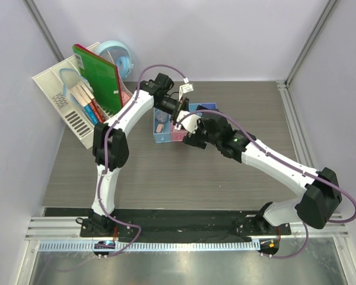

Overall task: Sort the stationery into containers
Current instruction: Place the stationery in the storage box.

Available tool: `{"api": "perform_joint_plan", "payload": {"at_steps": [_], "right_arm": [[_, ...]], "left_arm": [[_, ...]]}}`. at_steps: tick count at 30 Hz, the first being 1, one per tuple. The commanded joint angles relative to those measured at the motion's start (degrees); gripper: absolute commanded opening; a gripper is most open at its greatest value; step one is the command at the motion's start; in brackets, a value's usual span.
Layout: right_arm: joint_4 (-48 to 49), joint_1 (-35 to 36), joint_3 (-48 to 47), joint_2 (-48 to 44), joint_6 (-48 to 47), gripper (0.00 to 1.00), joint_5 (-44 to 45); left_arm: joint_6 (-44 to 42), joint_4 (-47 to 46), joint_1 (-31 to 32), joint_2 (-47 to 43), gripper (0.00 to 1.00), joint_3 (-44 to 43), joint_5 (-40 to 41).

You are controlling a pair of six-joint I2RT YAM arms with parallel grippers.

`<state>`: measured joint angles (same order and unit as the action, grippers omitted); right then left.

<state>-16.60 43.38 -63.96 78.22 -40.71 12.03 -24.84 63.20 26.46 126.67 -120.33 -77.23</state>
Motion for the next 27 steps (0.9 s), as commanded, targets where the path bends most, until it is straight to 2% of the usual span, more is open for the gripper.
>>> {"api": "perform_joint_plan", "payload": {"at_steps": [1, 5, 10, 14, 15, 20, 23, 27], "right_arm": [[3.07, -0.57, -2.22, -4.64, 3.35, 1.00, 0.63], [3.24, -1.97, -2.30, -7.45, 5.11, 1.00, 0.18], [5.17, -4.87, -1.52, -10.27, 5.55, 1.00, 1.85], [8.24, -7.07, 0.59, -11.33, 4.15, 1.00, 5.45], [8.69, -7.69, 1.55, -11.42, 3.80, 1.00, 6.85], [10.88, -10.24, 5.25, -12.21, 1.69, 1.00, 8.00], [11.50, -11.03, 7.53, -12.73, 1.16, 1.00, 8.18], [12.29, -12.00, 9.90, -13.35, 1.33, 1.00, 8.36]], "left_arm": [[5.40, -6.93, -1.14, -1.52, 0.00, -0.78, 3.57], [12.79, -14.14, -2.29, -1.52, 0.00, -1.39, 10.34], [14.12, -14.33, -2.55, 2.61, 0.00, -10.85, 26.56], [12.02, -11.09, -1.94, 7.09, 0.00, -19.75, 37.83], [9.05, -10.38, -1.50, 7.71, 0.00, -20.90, 40.29], [0.95, -10.29, 1.93, 8.76, 0.00, -19.60, 52.77], [-1.70, -10.20, 3.07, 10.34, 0.00, -19.76, 56.30], [-3.28, -9.59, 4.12, 11.67, 0.00, -19.76, 56.84]]}}
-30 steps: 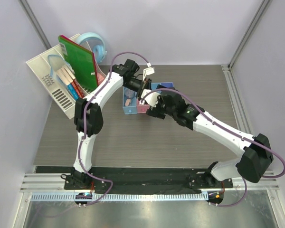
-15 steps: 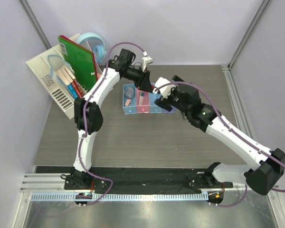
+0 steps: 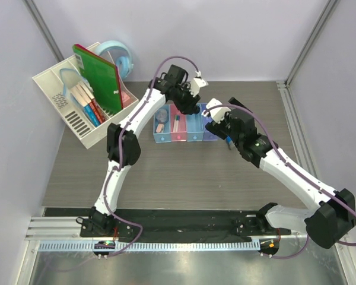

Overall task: Sort the stationery into containers
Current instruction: Place the stationery in the storage box.

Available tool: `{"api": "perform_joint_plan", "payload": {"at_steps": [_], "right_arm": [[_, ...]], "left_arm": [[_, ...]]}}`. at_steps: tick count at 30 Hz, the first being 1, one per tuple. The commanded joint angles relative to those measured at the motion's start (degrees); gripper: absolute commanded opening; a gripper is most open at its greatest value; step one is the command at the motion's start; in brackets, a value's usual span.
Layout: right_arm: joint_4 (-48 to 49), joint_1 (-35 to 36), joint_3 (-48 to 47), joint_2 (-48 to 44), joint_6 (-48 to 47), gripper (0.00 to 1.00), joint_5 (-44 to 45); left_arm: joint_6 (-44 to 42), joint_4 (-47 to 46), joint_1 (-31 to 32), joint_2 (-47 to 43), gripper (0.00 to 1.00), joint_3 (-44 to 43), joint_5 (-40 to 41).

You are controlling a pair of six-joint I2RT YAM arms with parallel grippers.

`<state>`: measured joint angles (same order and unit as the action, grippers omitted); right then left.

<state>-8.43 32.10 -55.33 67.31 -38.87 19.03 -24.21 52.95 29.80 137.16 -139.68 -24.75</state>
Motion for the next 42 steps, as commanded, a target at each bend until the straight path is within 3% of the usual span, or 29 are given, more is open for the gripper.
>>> {"api": "perform_joint_plan", "payload": {"at_steps": [1, 13, 21, 25, 28, 31, 34, 37, 41, 42], "right_arm": [[4.21, -0.89, 1.45, -2.71, -0.50, 0.99, 1.19], [4.21, -1.25, 4.44, -5.08, 0.11, 1.00, 0.22], [4.29, -1.25, 6.02, -5.08, 0.82, 1.00, -0.57], [4.64, -1.25, 6.90, -5.08, 1.25, 1.00, -1.01], [4.91, -1.25, 7.60, -4.99, 1.52, 1.00, -1.18], [5.17, -1.25, 8.22, -5.26, 1.69, 1.00, -1.27], [5.26, -1.25, 8.57, -5.70, 1.87, 1.00, -1.62], [5.35, -1.25, 8.75, -5.87, 1.87, 1.00, -1.71], [5.26, -1.25, 9.36, -5.17, 2.04, 1.00, -1.71], [5.17, -1.25, 9.54, -5.00, 2.05, 1.00, -1.89]], "left_arm": [[-4.44, 0.93, 0.96, 1.52, 0.00, -0.42, 4.80], [-6.64, -0.21, 2.63, 3.72, 0.00, -0.25, 9.81], [-7.08, -1.71, 4.39, 4.60, 0.06, -0.07, 11.22], [-6.56, -3.20, 5.00, 4.87, 0.15, -0.16, 11.48], [-6.55, -3.90, 5.35, 5.22, 0.33, -0.07, 11.92], [-6.64, -4.34, 5.53, 5.75, 0.34, -0.07, 12.88], [-6.91, -5.04, 5.53, 6.01, 0.45, 0.11, 13.94], [-6.56, -6.10, 5.62, 5.84, 0.50, 0.46, 14.73], [-6.29, -7.51, 5.79, 5.75, 0.73, 0.98, 16.22], [-6.29, -7.68, 5.88, 5.75, 0.73, 1.16, 16.49]]}}
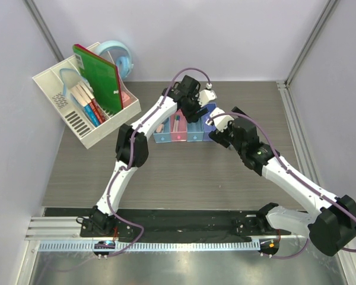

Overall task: Sort the stationery into containers
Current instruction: Place the stationery in the storage box, then pick up the stationery from the center of the board.

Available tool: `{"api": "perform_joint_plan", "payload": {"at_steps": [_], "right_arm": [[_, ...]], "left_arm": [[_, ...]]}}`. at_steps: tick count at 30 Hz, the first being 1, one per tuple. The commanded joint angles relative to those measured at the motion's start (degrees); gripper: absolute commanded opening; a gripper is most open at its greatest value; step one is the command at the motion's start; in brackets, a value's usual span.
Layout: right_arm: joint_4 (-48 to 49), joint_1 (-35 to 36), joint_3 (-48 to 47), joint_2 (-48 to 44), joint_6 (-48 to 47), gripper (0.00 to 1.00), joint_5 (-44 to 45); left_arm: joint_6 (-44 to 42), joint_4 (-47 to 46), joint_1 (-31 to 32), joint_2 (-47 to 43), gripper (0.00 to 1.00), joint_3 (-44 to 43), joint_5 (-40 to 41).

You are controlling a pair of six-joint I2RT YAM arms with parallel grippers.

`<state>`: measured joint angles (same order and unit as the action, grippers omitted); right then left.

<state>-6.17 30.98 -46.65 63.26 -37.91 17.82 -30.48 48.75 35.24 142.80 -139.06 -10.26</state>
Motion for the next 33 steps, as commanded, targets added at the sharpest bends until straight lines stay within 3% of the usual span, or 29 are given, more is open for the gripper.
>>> {"api": "perform_joint_plan", "payload": {"at_steps": [1, 8, 13, 15, 21, 27, 33], "right_arm": [[2.84, -0.13, 1.04, -0.60, 0.91, 1.00, -0.77], [2.66, -1.45, 4.20, 1.59, -0.23, 1.00, -1.03], [2.66, -7.06, 5.35, 5.54, 0.29, 1.00, -6.04], [2.83, -10.49, 4.47, 8.79, 0.99, 1.00, -8.94], [2.04, -16.12, -0.10, 18.19, 6.44, 1.00, -17.02], [2.04, -17.45, -4.49, 26.89, 9.69, 0.99, -20.98], [1.96, -18.50, -5.82, 28.84, 11.37, 0.92, -22.57]], "left_arm": [[-0.02, -3.92, 0.44, -0.07, 0.73, 0.81, 2.35], [0.77, -7.18, 0.61, -1.91, 0.73, 3.36, 4.02], [3.40, -7.53, 0.53, -6.03, 0.75, 5.46, 2.45], [4.81, -7.53, 0.62, -10.06, 0.78, 8.35, 1.13], [7.18, -7.53, 0.62, -19.74, 1.00, 18.55, -2.92], [7.63, -7.71, 0.44, -28.18, 1.00, 27.52, -4.24], [7.19, -8.76, 0.09, -33.90, 1.00, 33.77, -3.72]]}}
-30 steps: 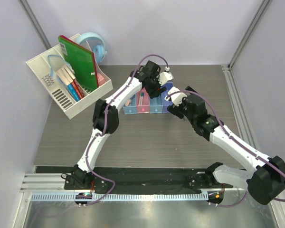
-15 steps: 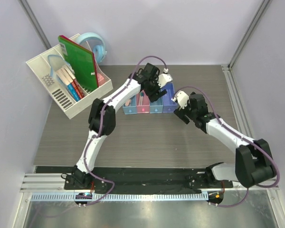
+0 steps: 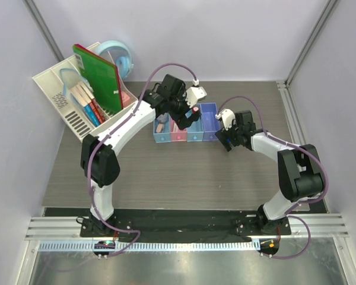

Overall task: Sort the stationery into containers
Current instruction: Pick up the stationery from the center of the board.

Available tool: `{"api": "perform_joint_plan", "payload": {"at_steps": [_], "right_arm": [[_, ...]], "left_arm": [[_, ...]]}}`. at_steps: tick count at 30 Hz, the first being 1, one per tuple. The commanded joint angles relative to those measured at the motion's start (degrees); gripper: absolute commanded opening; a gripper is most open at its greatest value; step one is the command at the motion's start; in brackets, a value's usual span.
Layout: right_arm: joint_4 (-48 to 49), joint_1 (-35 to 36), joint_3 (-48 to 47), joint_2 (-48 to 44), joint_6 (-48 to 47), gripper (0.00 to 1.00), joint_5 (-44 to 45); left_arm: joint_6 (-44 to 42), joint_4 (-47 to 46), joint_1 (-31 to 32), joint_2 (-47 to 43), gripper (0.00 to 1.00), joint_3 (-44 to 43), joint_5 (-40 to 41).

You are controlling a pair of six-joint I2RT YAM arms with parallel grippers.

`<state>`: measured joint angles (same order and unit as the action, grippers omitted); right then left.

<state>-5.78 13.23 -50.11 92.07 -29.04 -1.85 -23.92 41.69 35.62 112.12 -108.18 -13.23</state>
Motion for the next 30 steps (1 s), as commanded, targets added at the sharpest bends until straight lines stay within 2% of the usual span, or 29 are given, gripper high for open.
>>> {"api": "perform_joint_plan", "payload": {"at_steps": [1, 5, 8, 19, 24, 30], "right_arm": [[1.56, -0.93, -2.10, 0.04, 2.58, 0.91, -3.16], [0.60, -2.42, -0.96, -0.40, 3.37, 0.88, -4.91], [-1.24, -3.21, -1.04, -0.49, 3.55, 0.81, -6.93], [-5.03, -3.92, 1.32, -2.78, 2.58, 0.78, -10.02], [-5.12, -4.00, 1.50, -1.55, 2.14, 0.62, -9.67], [-4.85, -4.01, 0.63, 0.30, 2.14, 0.56, -9.58]], "left_arm": [[0.46, -1.70, -0.46, -3.57, 1.00, 3.24, -0.74], [0.10, -1.00, -1.16, -4.27, 1.00, 3.68, -0.65], [-0.25, -0.47, -1.60, -4.19, 1.00, 3.24, -0.65], [-0.60, 1.37, -2.13, -3.57, 1.00, 0.52, -0.56], [-0.42, 1.99, -2.39, -3.22, 1.00, -0.27, -0.74], [0.02, 2.08, -2.66, -3.57, 1.00, 0.51, -1.00]]}}
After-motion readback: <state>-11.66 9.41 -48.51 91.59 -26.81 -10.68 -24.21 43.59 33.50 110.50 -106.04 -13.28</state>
